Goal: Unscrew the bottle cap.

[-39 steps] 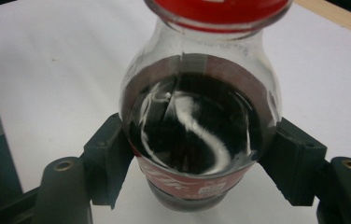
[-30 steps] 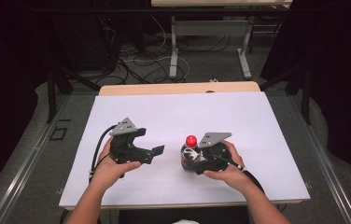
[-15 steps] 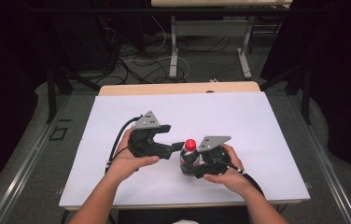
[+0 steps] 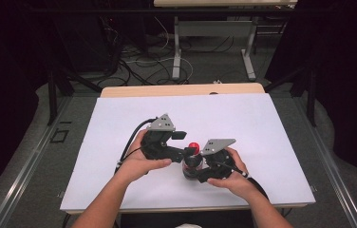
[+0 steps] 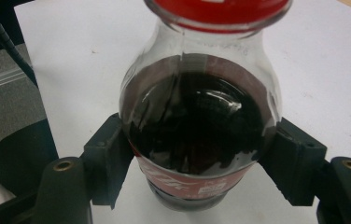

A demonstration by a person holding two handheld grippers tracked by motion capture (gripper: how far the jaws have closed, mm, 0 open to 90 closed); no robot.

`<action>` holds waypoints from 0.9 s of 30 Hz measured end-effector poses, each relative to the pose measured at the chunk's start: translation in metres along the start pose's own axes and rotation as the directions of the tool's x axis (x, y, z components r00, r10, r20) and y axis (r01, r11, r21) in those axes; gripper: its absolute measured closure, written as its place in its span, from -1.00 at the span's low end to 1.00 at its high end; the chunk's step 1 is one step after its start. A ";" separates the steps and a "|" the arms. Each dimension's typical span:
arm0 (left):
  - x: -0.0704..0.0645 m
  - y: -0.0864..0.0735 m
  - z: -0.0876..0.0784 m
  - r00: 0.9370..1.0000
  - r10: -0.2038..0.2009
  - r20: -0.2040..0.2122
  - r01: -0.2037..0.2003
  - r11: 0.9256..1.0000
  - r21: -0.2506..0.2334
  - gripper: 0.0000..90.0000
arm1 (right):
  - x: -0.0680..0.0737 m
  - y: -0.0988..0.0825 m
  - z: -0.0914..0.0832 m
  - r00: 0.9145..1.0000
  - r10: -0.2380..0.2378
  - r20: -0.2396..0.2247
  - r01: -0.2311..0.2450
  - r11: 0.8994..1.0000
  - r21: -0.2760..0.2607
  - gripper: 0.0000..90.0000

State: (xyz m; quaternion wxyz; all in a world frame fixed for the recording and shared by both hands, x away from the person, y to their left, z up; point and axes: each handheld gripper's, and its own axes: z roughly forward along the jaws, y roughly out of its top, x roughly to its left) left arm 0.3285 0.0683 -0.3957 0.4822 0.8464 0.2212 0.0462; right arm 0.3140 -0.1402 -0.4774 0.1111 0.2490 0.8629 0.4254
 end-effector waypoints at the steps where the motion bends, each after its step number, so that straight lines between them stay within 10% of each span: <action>1: 0.000 0.002 -0.001 0.999 -0.020 0.029 0.019 0.999 0.029 -0.19 | 0.000 0.000 0.000 1.000 0.001 -0.004 -0.001 1.000 -0.001 -0.32; 27: 0.005 0.012 0.010 0.989 0.022 0.146 -0.041 0.991 0.129 0.29 | 0.008 0.001 0.002 0.998 -0.027 -0.062 0.027 1.000 -0.013 -0.32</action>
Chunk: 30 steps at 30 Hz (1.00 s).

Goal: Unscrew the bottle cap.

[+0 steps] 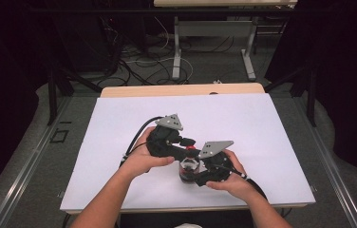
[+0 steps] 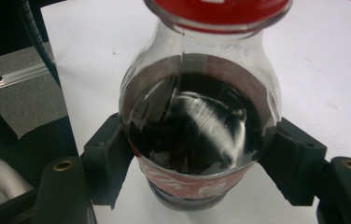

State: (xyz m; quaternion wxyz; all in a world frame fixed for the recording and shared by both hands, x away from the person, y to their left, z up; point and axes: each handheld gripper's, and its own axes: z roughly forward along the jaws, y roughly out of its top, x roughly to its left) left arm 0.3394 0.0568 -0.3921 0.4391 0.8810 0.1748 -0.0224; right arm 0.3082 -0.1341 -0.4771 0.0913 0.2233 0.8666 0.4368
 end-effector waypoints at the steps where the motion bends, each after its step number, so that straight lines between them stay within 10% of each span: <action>1: 0.000 0.000 0.000 1.000 -0.001 0.004 0.001 1.000 0.003 0.29 | 0.000 0.000 0.000 1.000 0.003 -0.003 -0.003 1.000 0.000 -0.32; 11: -0.001 -0.001 0.004 1.000 0.010 0.006 -0.010 1.000 0.018 0.34 | 0.001 -0.001 0.001 1.000 0.000 -0.011 0.000 1.000 0.005 -0.32; 20: -0.010 0.000 0.005 0.995 0.001 -0.098 0.001 1.000 0.022 0.36 | 0.002 0.000 0.003 1.000 0.018 0.018 -0.018 1.000 0.001 -0.32; 26: -0.021 0.002 0.008 0.979 -0.059 -0.196 0.058 0.998 -0.009 0.36 | 0.002 0.001 0.001 0.998 0.034 0.049 -0.034 0.999 -0.003 -0.31; 30: -0.027 0.002 0.013 0.956 -0.108 -0.273 0.095 0.994 -0.061 0.36 | 0.001 0.002 0.000 0.996 0.040 0.079 -0.040 0.999 -0.002 -0.31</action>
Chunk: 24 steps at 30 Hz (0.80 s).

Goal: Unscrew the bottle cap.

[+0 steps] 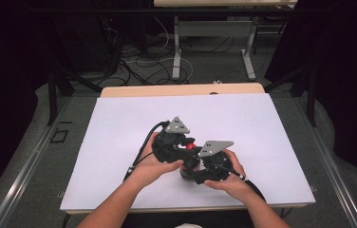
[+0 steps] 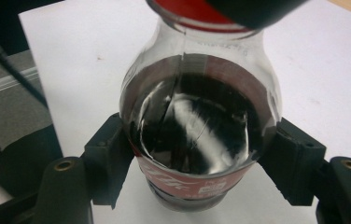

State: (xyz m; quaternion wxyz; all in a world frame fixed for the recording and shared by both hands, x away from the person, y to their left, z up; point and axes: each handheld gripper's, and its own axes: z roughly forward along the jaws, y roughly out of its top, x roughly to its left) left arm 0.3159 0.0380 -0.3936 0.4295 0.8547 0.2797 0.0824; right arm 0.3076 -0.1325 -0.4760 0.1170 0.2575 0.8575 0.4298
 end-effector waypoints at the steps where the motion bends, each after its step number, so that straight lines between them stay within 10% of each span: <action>1: -0.001 0.000 0.000 1.000 -0.009 -0.016 0.009 1.000 -0.003 0.36 | 0.000 0.000 -0.001 1.000 0.003 0.005 -0.003 1.000 0.013 -0.31; 8: -0.003 0.001 0.002 0.998 -0.040 -0.039 0.039 0.999 -0.012 0.28 | -0.001 -0.001 0.001 1.000 0.000 0.013 0.000 1.000 -0.011 -0.32; 16: 0.009 0.000 -0.011 0.998 0.002 0.061 -0.001 1.000 -0.009 -0.07 | 0.000 0.000 -0.002 0.999 -0.007 -0.035 0.007 1.000 -0.009 -0.32; 19: 0.016 -0.002 -0.014 0.989 0.024 0.145 -0.021 1.000 -0.018 -0.06 | 0.000 0.000 -0.002 0.998 -0.013 -0.061 0.013 1.000 -0.001 -0.32; 20: 0.021 -0.002 -0.014 0.977 0.058 0.206 -0.058 0.998 -0.002 -0.05 | 0.000 0.001 -0.002 0.997 -0.028 -0.073 0.029 1.000 0.007 -0.32; 24: 0.027 -0.004 -0.012 0.961 0.078 0.265 -0.086 0.996 0.018 0.04 | 0.003 0.000 0.000 0.996 -0.021 -0.081 0.021 1.000 -0.004 -0.32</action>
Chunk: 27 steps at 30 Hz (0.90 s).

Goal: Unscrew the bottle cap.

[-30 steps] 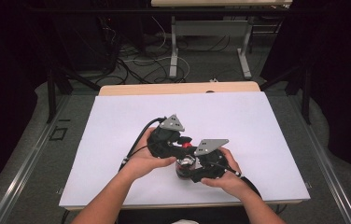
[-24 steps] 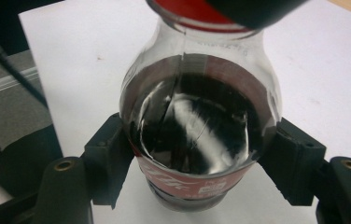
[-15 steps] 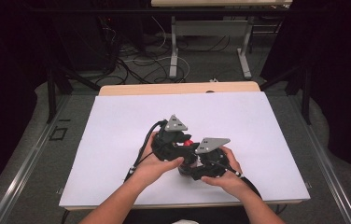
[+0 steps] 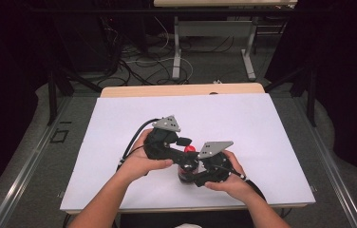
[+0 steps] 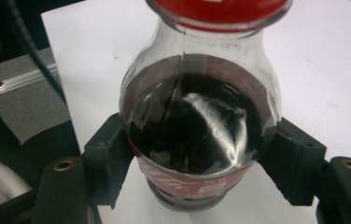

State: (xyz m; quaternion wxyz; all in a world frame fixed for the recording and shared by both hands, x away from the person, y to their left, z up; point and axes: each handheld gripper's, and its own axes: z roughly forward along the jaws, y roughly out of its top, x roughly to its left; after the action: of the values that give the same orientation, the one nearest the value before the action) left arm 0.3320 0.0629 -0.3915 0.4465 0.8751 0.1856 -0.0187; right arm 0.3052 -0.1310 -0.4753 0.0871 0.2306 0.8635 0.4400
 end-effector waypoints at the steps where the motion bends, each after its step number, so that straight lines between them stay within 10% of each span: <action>1: 0.001 0.000 0.001 1.000 0.005 0.001 -0.005 1.000 0.001 0.09 | 0.000 0.001 -0.001 1.000 -0.003 -0.011 0.004 1.000 0.015 -0.32; 9: 0.005 -0.001 0.002 0.999 0.021 0.041 -0.021 1.000 0.003 0.33 | 0.003 0.001 0.001 1.000 -0.005 -0.019 0.005 1.000 0.001 -0.32; 17: -0.005 -0.001 0.005 0.997 -0.007 -0.082 0.007 1.000 -0.007 0.36 | 0.002 0.000 0.002 1.000 0.008 0.007 -0.008 1.000 0.011 -0.32; 27: -0.030 0.000 0.018 0.939 -0.121 -0.322 0.101 0.992 -0.078 0.36 | 0.000 -0.001 0.002 0.997 0.021 0.073 -0.022 1.000 0.008 -0.32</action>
State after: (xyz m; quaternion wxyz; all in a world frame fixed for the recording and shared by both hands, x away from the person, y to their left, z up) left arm 0.3060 0.0392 -0.3967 0.4343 0.8403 0.3064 0.1066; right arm 0.3061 -0.1299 -0.4776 0.1129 0.2563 0.8592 0.4282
